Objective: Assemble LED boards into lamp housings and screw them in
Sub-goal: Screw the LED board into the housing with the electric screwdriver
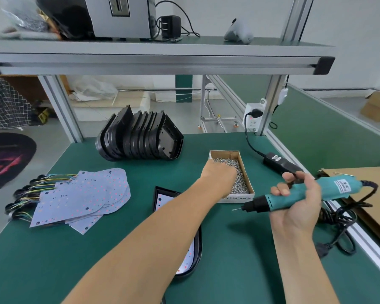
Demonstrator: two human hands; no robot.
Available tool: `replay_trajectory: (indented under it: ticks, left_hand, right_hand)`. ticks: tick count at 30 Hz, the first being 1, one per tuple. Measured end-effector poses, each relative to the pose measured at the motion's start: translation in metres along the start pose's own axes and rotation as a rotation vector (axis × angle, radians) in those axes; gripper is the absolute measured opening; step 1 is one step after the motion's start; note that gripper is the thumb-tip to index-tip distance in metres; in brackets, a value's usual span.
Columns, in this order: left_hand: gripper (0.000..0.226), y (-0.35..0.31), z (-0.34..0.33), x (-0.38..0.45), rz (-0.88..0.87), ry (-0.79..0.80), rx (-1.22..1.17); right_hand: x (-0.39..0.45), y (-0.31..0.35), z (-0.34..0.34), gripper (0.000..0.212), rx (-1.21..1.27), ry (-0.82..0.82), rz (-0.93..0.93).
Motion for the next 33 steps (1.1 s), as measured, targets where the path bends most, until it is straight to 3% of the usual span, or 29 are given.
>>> replay_trajectory:
  ticks: [3, 6, 9, 11, 15, 19, 24, 28, 33]
  left_hand:
    - [0.035, 0.002, -0.007, 0.001, 0.005, -0.047, -0.011]
    - [0.007, 0.007, -0.014, 0.001, 0.013, -0.108, -0.123]
    - [0.011, 0.014, -0.017, -0.002, 0.021, -0.149, -0.283]
    - [0.012, 0.017, -0.015, -0.008, 0.008, -0.187, -0.508]
    - [0.012, 0.025, -0.020, -0.031, -0.042, -0.214, -1.187]
    - [0.017, 0.024, -0.023, -0.063, -0.042, -0.230, -1.654]
    - [0.020, 0.017, -0.031, -0.113, -0.287, -0.135, -2.337]
    - [0.012, 0.015, -0.040, -0.148, -0.310, -0.065, -2.635]
    - [0.011, 0.008, -0.043, -0.175, -0.306, -0.190, -2.766]
  right_hand:
    - [0.000, -0.001, -0.001, 0.016, -0.007, 0.003, -0.003]
    - [0.000, -0.001, -0.003, 0.016, -0.005, -0.004, 0.001]
    - [-0.001, -0.002, -0.006, 0.016, 0.001, -0.010, -0.005]
    - [-0.002, -0.003, -0.007, 0.015, -0.003, -0.018, -0.010]
    - [-0.003, 0.001, -0.012, 0.010, 0.034, -0.009, 0.004]
    - [-0.004, 0.002, -0.028, 0.011, 0.078, 0.016, 0.028]
    - [-0.013, 0.001, -0.053, 0.014, 0.173, 0.077, 0.023]
    - [-0.028, -0.001, -0.075, 0.014, 0.214, 0.123, 0.011]
    - [-0.045, -0.006, -0.097, 0.015, 0.215, 0.173, 0.000]
Point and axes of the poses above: each hand's wrist, its own x-axis towards the middle knuckle, its own z-axis out of the back of the hand, y = z × x, the point moved 2 cm from there along x, towards the middle knuckle, and after that the axes turned 15 degrees about y, right-handed, at the moved point
